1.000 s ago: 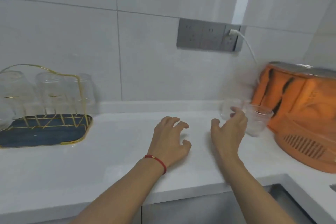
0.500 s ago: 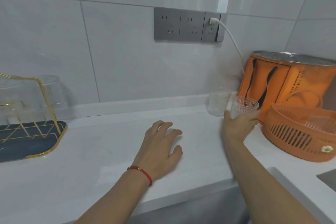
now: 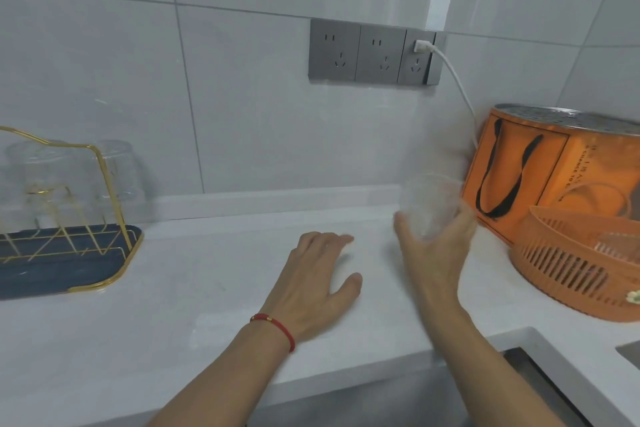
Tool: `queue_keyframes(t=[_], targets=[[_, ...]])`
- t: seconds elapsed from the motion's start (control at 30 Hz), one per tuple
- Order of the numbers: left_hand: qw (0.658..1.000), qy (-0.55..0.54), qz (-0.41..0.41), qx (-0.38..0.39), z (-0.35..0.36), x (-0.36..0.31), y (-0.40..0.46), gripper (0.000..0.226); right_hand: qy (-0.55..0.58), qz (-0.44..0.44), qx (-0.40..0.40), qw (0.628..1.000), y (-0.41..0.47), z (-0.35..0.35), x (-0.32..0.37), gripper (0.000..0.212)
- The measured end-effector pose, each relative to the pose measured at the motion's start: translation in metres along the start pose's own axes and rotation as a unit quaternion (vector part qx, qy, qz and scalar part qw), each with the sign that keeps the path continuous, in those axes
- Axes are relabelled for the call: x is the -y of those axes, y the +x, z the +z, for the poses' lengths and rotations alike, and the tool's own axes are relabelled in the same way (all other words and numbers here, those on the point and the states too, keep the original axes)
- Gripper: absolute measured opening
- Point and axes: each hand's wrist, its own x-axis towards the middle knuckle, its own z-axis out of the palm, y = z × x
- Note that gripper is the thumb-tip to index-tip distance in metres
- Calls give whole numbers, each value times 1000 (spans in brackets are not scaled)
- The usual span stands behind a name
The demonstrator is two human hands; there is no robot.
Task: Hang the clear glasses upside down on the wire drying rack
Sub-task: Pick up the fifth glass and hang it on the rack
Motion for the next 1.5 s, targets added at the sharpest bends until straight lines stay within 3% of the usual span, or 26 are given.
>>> queue_keyframes(t=[0.07,0.17,0.3,0.4,0.5,0.57,0.67,0.8,0.87,0.93,1.0,1.2,1.5], targets=[[997,-62,-34,-6,-5,-5,-2,83,13,-74,99,992,-22,3,14,84],[977,-175,-70,-98,-18,-14,-8,100,2,-191,217,957,-54,9,32,86],[943,-231,-115,-212,-54,-5,-35,74,38,-223,298,927,-87,22,57,95],[923,-269,-140,-238,-91,11,-59,61,141,-95,415,894,-102,33,83,88],[885,-357,-169,-245,-126,27,-82,58,309,157,512,786,-117,48,119,54],[883,-366,-178,-235,-145,38,-97,58,328,180,519,768,-127,63,139,45],[887,-373,-175,-210,-170,56,-122,64,319,155,518,778,-140,81,161,44],[922,-240,-190,-238,-203,91,-154,56,269,71,476,835,-142,94,188,26],[930,-99,-243,-258,-209,113,-167,48,243,20,447,861,-138,97,207,29],[930,111,-280,-210,-207,131,-175,42,235,-25,424,874,-133,100,228,32],[925,193,-277,-172,-200,141,-177,44,235,-68,411,878,-131,107,252,35],[922,246,-289,-73,-189,150,-175,66,162,-193,418,873,-134,158,321,56],[924,219,-309,-61,-187,151,-177,67,-26,-347,517,782,-158,228,353,63]])
